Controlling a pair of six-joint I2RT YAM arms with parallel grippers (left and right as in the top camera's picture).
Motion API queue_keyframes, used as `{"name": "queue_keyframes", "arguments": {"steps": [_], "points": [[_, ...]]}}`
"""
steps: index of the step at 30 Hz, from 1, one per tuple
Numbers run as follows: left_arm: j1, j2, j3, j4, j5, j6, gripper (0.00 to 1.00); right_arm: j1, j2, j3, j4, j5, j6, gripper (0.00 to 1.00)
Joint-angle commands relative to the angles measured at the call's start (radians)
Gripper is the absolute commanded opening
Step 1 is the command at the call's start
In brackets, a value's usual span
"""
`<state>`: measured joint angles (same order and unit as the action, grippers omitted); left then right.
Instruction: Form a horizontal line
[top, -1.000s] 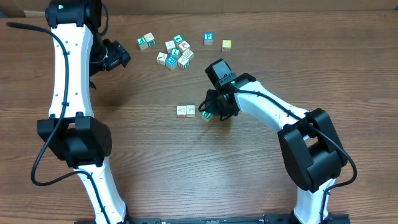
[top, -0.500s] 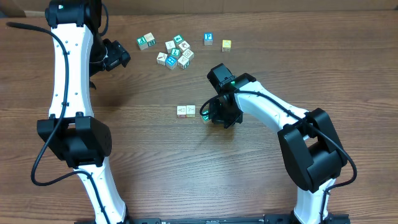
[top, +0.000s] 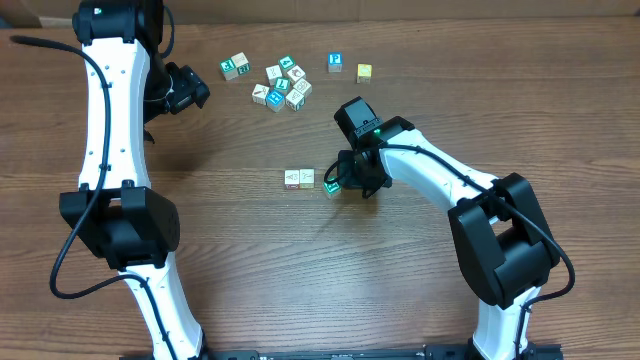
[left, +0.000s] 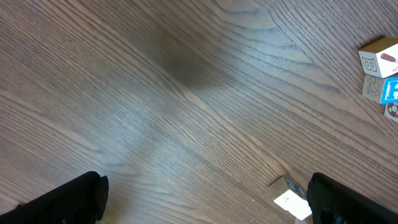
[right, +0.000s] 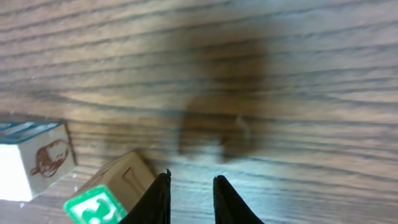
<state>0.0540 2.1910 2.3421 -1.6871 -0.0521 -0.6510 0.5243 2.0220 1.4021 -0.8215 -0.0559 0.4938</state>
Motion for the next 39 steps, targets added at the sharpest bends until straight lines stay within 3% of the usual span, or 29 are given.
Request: {"name": "queue_keyframes", "arguments": {"steps": [1,16,25,31,39], "points": [[-0.003,0.006,0.000,-0.002,0.001,0.008,0.99,0.016,0.004,-0.004,0.001,-0.071,-0.005,0.20],[-0.003,0.006,0.000,-0.002,0.001,0.008,1.00,0.058,0.004,0.004,-0.068,-0.035,-0.002,0.24],[-0.003,0.006,0.000,-0.002,0.001,0.008,1.00,0.072,0.003,0.211,-0.254,-0.035,0.013,0.28],[-0.003,0.006,0.000,-0.002,0.001,0.008,1.00,0.116,0.004,0.171,-0.224,-0.004,0.108,0.34],[-0.003,0.006,0.000,-0.002,0.001,0.008,1.00,0.176,0.004,0.116,-0.118,0.066,0.119,0.42]]}}
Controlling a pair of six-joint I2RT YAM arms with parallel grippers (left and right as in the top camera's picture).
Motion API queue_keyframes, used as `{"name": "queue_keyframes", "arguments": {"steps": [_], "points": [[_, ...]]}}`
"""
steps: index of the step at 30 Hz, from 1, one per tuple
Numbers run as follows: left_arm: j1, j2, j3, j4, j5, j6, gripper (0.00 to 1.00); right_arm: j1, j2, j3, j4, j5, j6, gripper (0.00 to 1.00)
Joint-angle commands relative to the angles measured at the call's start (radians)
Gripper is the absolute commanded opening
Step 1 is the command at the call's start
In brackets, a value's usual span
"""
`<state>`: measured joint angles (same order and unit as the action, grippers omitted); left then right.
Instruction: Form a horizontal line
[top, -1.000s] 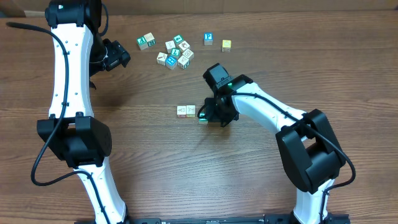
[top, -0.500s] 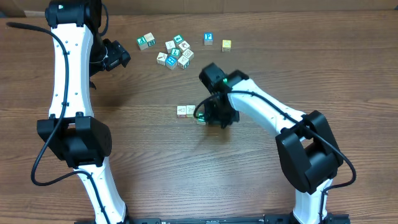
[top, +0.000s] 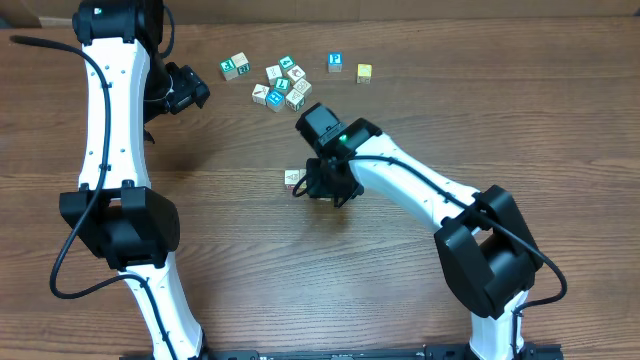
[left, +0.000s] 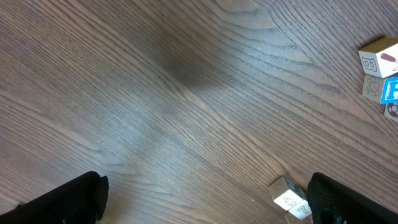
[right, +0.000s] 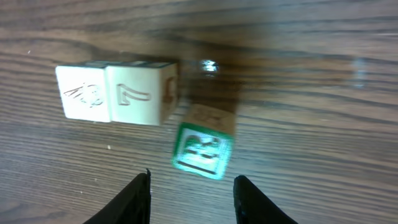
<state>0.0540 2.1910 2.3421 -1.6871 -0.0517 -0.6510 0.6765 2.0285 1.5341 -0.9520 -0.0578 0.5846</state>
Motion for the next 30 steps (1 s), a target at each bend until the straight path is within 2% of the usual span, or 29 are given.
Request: {"name": "queue_keyframes", "arguments": {"steps": [1,5,22,30], "points": [[-0.003,0.006,0.000,-0.002,0.000,0.008,1.00,0.028,-0.003,-0.018,0.011,0.103,0.047,0.43],[-0.003,0.006,0.000,-0.002,0.000,0.008,1.00,0.032,-0.003,-0.037,0.029,0.173,0.056,0.44],[-0.003,0.006,0.000,-0.002,0.000,0.008,1.00,0.029,-0.003,-0.108,0.114,0.202,0.069,0.45],[-0.003,0.006,0.000,-0.002,0.000,0.008,0.99,0.029,-0.003,-0.108,0.117,0.230,0.070,0.33]]}}
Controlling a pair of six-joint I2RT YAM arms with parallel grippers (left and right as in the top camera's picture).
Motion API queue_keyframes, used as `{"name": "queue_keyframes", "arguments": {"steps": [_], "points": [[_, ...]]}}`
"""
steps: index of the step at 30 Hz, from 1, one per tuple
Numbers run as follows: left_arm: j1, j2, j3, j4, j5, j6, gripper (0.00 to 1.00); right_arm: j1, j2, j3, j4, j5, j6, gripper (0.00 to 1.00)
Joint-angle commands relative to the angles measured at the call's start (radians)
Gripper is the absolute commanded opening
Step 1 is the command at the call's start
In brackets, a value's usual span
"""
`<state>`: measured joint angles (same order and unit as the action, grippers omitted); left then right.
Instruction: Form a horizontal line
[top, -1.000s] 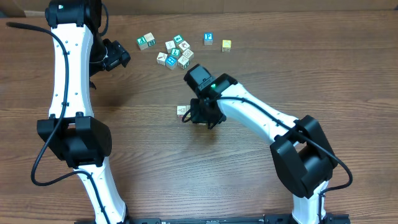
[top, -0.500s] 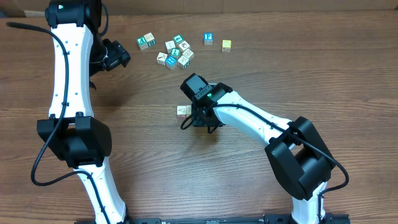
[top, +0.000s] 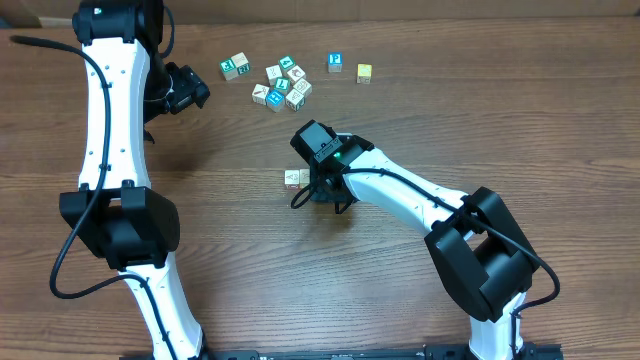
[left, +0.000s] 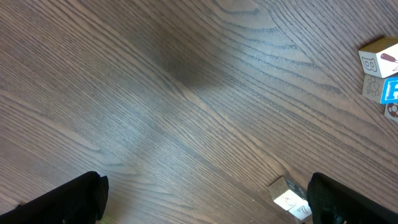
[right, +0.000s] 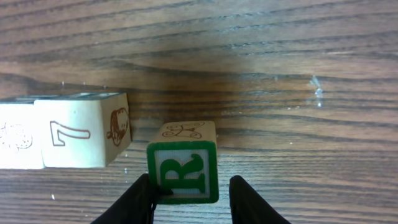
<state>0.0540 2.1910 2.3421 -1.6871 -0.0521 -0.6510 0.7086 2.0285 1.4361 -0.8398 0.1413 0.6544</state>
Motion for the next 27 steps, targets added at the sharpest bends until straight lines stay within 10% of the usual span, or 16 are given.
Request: {"name": "queue_keyframes", "arguments": {"steps": [1,27], "points": [[-0.003,0.006,0.000,-0.002,0.001,0.008,1.00,-0.003,-0.003,-0.010,0.006,0.031,0.000,0.32],[-0.003,0.006,0.000,-0.002,0.001,0.008,1.00,-0.012,-0.003,0.029,0.030,0.042,-0.105,0.37]]}}
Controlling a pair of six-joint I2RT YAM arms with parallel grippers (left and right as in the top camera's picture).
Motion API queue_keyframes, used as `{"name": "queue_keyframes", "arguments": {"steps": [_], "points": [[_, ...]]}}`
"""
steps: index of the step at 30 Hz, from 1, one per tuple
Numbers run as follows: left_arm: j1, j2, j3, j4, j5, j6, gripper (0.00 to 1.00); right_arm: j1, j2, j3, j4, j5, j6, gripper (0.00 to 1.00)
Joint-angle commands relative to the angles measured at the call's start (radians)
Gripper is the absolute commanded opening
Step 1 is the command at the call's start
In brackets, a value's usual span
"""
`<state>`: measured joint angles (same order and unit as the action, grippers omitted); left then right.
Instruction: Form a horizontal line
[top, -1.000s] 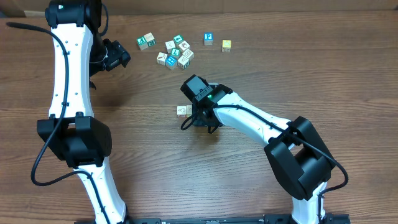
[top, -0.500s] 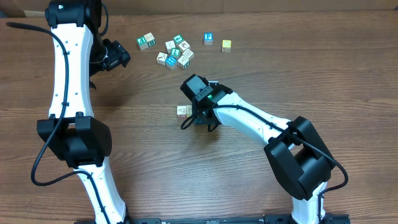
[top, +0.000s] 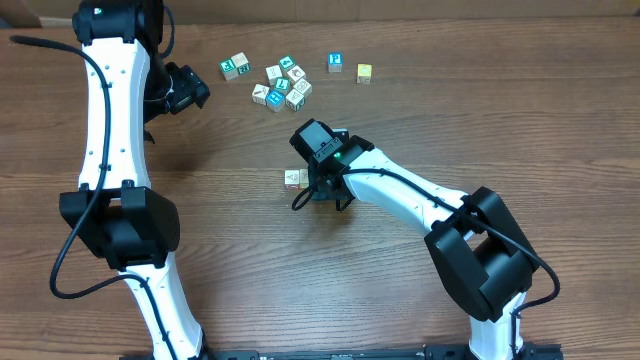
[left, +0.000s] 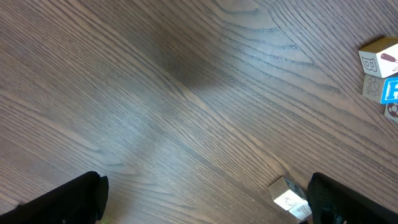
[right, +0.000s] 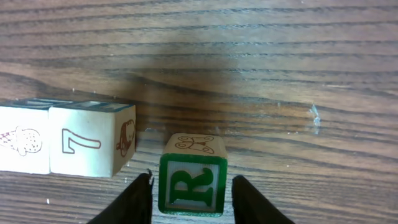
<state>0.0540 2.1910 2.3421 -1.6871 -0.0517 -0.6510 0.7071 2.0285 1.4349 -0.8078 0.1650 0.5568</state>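
Observation:
A green-edged R block (right: 193, 186) stands on the table between the fingers of my right gripper (right: 191, 202). The gripper is open, with a thin gap on each side of the block. Just left of it is a row of two pale blocks, a 7 block (right: 84, 147) and a picture block (right: 22, 146). The R block sits slightly nearer the camera than that row and apart from it. In the overhead view the right gripper (top: 322, 186) hides the R block beside the row (top: 294, 177). My left gripper (left: 205, 199) is wide open over bare wood.
A loose cluster of lettered blocks (top: 280, 85) lies at the far side of the table, with a blue block (top: 335, 62) and a yellow one (top: 364, 72) to its right. The left arm (top: 190, 92) hovers at the far left. Cluster blocks (left: 380, 62) show at the left wrist view's edge.
The right gripper has shifted a little, so the R block now sits lower and slightly further right between its fingers. The left arm has not moved.
My right gripper was nearly shut, right of the row, with the R block skewed beside it. Then it was open above the row and the tilted R block. Then its fingers straddled the R block, now square to the row. The left arm stayed still.

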Motion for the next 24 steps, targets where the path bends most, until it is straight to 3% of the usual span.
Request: {"name": "queue_keyframes", "arguments": {"steps": [1,6,14,24], "points": [[-0.003,0.006,0.000,-0.002,0.000,0.008,1.00,-0.011,-0.003,0.028,-0.002,0.018,-0.008,0.37],[-0.003,0.006,0.000,-0.002,0.000,0.008,0.99,-0.011,-0.002,0.020,0.006,0.018,-0.008,0.36],[-0.003,0.006,0.000,-0.002,0.000,0.008,0.99,-0.011,-0.002,0.017,0.015,0.018,-0.008,0.25],[-0.003,0.006,0.000,-0.002,0.000,0.008,0.99,-0.011,-0.002,0.017,0.064,0.018,-0.007,0.25]]}}
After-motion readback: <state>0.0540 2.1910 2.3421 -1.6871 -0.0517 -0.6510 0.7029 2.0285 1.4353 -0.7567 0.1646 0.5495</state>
